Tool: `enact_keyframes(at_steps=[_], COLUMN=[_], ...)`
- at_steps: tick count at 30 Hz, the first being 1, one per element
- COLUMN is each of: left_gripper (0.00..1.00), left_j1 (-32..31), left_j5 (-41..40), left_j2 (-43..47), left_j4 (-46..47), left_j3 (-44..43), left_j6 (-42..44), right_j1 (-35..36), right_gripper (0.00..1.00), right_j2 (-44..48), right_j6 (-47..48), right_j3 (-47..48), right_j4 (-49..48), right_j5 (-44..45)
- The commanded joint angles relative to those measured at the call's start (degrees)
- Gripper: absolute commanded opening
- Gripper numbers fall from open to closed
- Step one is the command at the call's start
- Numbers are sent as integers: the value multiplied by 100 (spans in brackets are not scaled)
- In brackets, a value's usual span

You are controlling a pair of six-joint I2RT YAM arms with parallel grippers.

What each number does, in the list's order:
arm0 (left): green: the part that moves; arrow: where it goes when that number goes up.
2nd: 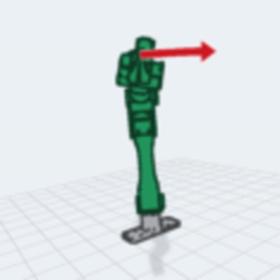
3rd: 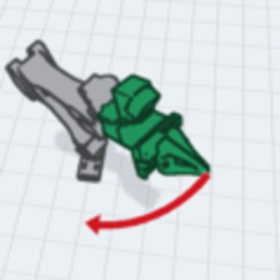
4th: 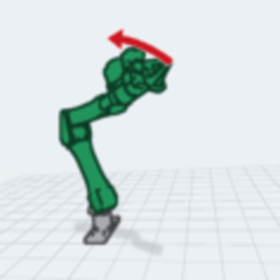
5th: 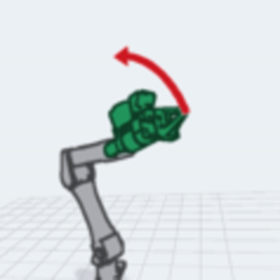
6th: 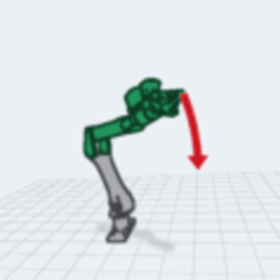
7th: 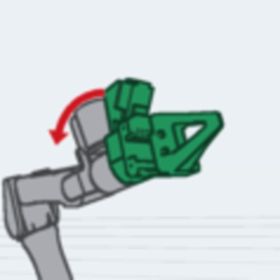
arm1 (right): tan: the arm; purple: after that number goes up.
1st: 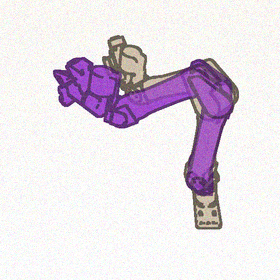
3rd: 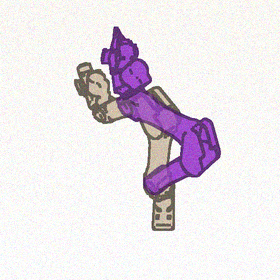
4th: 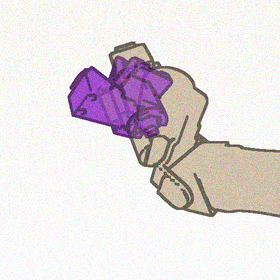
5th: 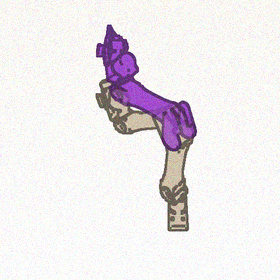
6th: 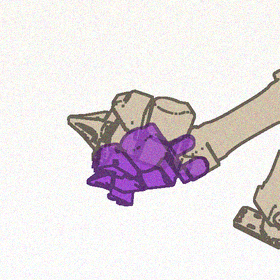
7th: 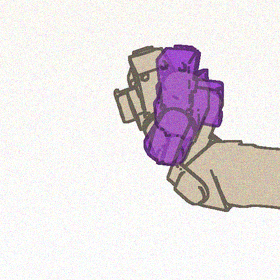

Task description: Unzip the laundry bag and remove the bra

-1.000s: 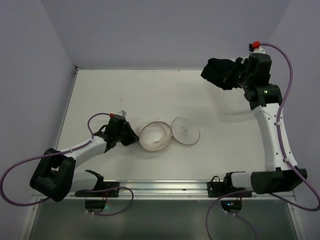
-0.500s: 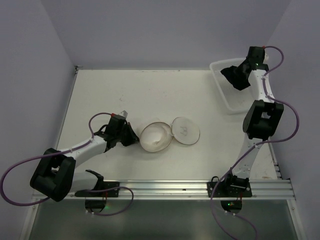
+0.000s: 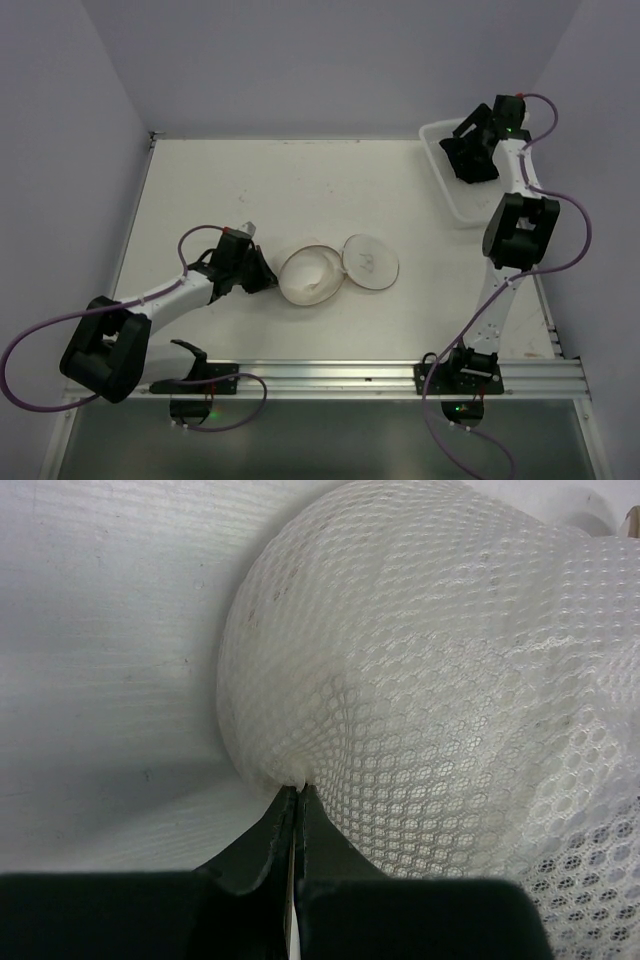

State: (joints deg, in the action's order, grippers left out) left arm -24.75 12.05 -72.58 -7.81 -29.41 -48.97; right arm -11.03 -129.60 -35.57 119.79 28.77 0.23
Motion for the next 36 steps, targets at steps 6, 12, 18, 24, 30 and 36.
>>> enact_keyframes(at_steps=[6, 12, 18, 24, 30, 36], left_gripper=[0, 0, 0, 0, 0, 0], left_j1=[50, 50, 41, 41, 41, 41], left_j5=[192, 271, 385, 368, 385, 403], left_j2=[-230, -406, -485, -407, -371, -328], left_j4=[87, 157, 219, 210, 166, 87], left_j3=[-258, -381, -434, -443, -469, -452], left_j6=[195, 265, 292, 292, 300, 318], right_j1=[205, 1636, 3658, 5144, 5980, 6121], right_gripper=[91, 88, 82, 75, 65, 64], right_j2=[2323, 4283, 5532, 5657, 4831, 3917], right_j6=[383, 1043, 737, 665, 859, 973], right_j3=[-1577, -3641, -5515, -6274, -6170, -5818], right_j4=[-179, -276, -925, -1576, -2033, -2156], right_j5=[-883, -665, -788, -577, -560, -217])
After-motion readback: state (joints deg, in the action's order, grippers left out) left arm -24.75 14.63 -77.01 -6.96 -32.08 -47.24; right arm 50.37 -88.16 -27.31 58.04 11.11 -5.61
